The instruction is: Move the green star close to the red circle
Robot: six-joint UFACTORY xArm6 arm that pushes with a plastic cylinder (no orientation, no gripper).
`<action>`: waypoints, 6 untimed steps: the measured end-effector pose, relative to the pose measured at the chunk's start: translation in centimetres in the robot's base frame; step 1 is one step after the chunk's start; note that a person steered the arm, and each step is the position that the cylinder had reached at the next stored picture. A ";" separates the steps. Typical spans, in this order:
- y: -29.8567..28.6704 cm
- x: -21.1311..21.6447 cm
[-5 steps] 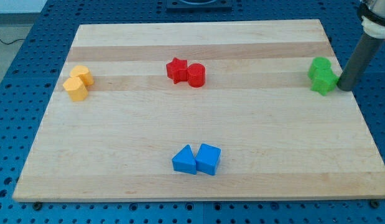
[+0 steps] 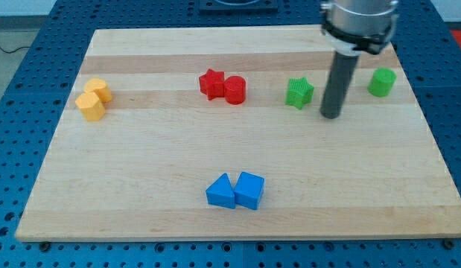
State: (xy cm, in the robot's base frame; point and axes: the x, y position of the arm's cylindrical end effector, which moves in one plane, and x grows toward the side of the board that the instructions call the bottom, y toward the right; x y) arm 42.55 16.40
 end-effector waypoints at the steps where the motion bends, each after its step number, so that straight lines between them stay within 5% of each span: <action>1: 2.2 -1.3; 4: -10.3 -5.6; 6: -1.3 -0.1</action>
